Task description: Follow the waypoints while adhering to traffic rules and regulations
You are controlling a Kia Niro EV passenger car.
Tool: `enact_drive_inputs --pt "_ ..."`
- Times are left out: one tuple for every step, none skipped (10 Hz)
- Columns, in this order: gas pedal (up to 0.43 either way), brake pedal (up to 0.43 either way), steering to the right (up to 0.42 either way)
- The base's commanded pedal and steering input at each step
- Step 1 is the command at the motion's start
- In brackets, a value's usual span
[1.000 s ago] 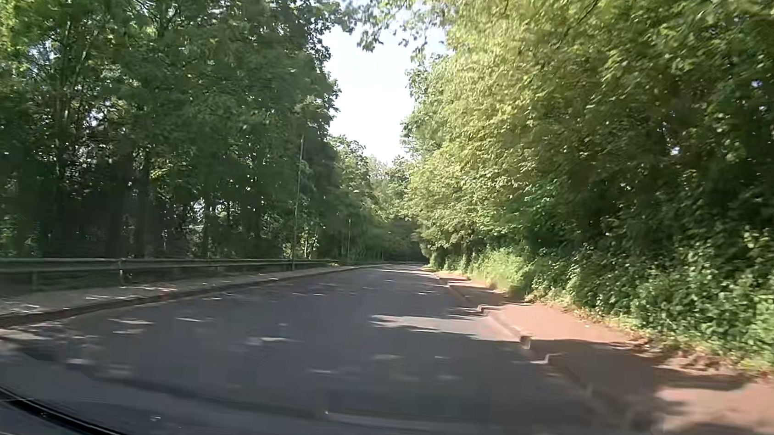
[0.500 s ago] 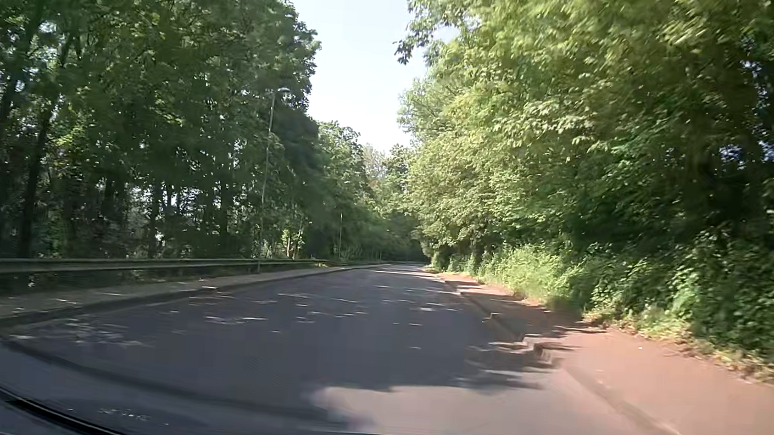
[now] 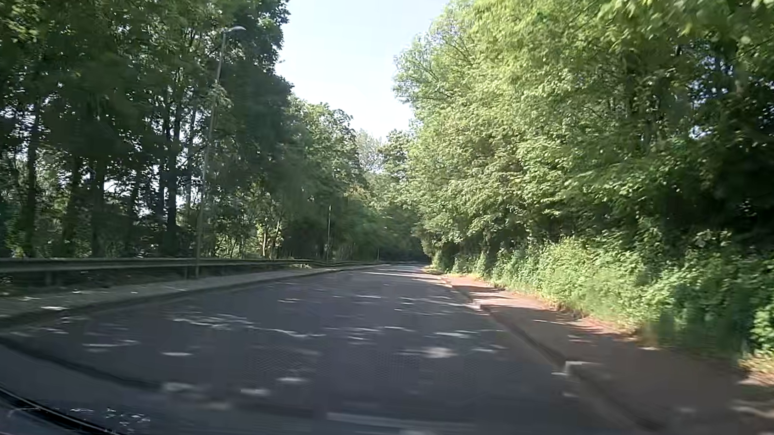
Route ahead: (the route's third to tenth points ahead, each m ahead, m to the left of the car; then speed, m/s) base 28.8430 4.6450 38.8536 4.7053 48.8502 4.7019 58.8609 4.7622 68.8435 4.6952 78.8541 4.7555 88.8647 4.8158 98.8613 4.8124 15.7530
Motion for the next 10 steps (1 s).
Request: enact_drive_inputs --pt "0.209 0.000 0.000" --pt "0.209 0.000 0.000" --pt "0.209 0.000 0.000" --pt "0.209 0.000 0.000" --pt "0.209 0.000 0.000" --pt "0.209 0.000 0.000" --pt "0.189 0.000 0.000" --pt "0.177 0.000 -0.002" --pt "0.169 0.000 -0.002" --pt "0.169 0.000 -0.002"
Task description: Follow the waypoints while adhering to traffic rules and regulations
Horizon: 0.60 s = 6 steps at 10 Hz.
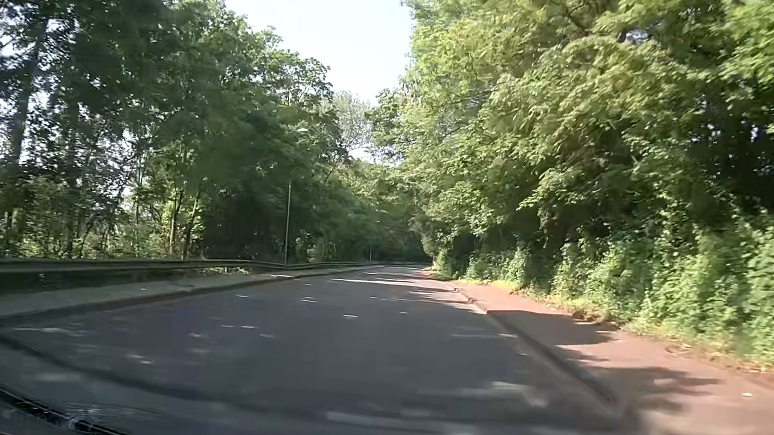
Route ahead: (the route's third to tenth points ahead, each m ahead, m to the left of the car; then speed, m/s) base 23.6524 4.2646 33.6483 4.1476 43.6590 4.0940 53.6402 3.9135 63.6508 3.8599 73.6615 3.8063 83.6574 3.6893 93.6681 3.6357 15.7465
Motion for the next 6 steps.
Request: enact_drive_inputs --pt "0.169 0.000 -0.002" --pt "0.169 0.000 -0.002" --pt "0.169 0.000 -0.002" --pt "0.169 0.000 -0.002" --pt "0.169 0.000 -0.002" --pt "0.177 0.000 -0.002"
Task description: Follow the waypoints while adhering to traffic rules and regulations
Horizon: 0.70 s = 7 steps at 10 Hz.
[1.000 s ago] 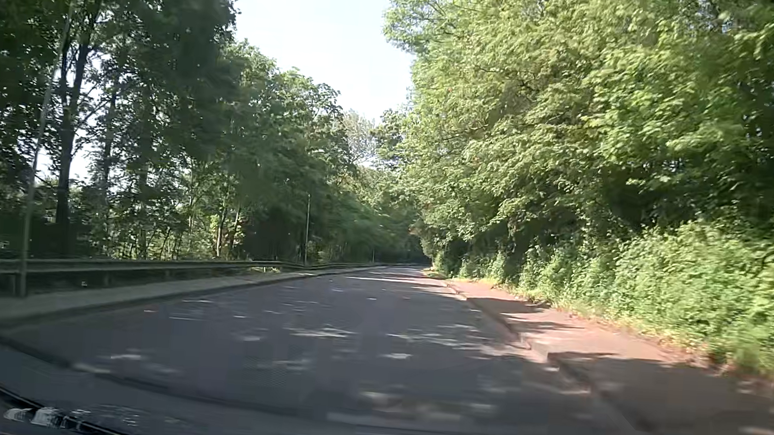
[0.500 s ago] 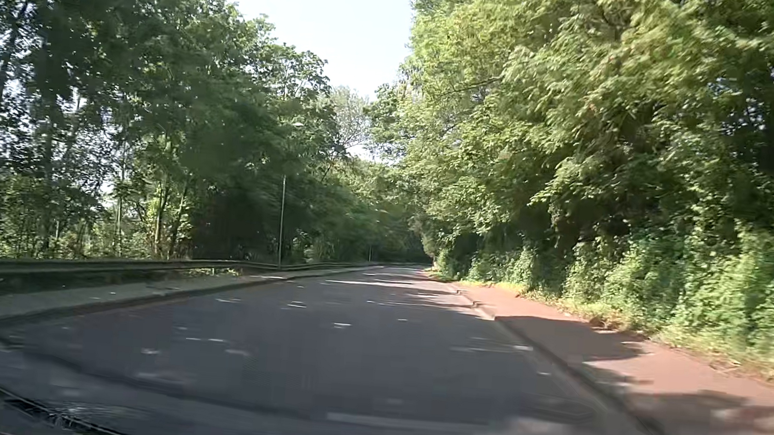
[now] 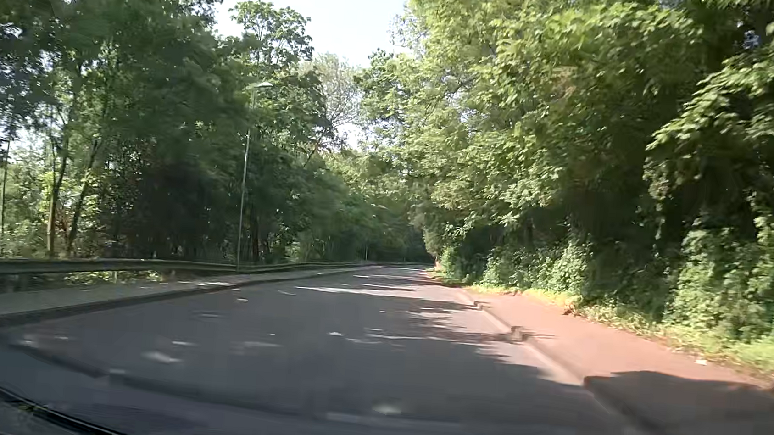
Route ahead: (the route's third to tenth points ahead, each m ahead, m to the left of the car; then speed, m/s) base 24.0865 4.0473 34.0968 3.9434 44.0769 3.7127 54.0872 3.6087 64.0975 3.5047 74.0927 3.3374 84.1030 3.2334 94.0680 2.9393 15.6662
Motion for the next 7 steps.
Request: enact_drive_inputs --pt "0.177 0.000 -0.002" --pt "0.189 0.000 -0.002" --pt "0.189 0.000 -0.002" --pt "0.189 0.000 -0.002" --pt "0.189 0.000 -0.002" --pt "0.189 0.000 -0.002" --pt "0.189 0.000 -0.002"
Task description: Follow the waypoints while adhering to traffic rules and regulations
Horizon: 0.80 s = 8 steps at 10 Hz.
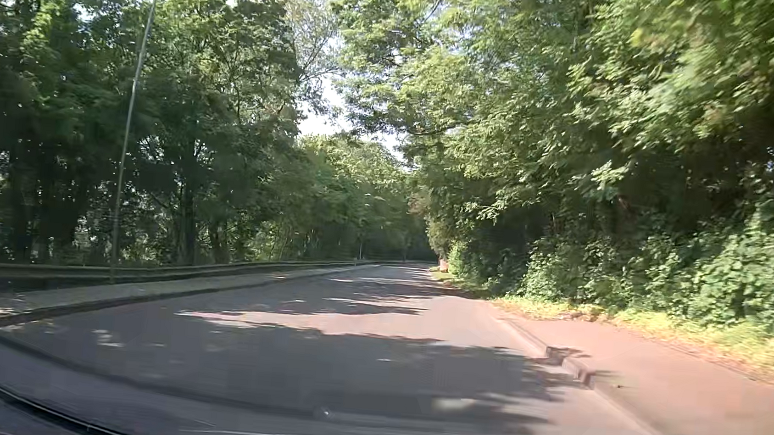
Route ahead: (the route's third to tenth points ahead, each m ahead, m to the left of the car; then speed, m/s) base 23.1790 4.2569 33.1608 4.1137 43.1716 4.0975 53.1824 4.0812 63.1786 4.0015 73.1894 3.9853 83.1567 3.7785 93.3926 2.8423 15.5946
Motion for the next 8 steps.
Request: enact_drive_inputs --pt "0.189 0.000 -0.003" --pt "0.189 0.000 -0.003" --pt "0.189 0.000 -0.003" --pt "0.189 0.000 -0.003" --pt "0.189 0.000 -0.003" --pt "0.189 0.000 -0.003" --pt "0.189 0.000 -0.004" --pt "0.189 0.000 -0.004"
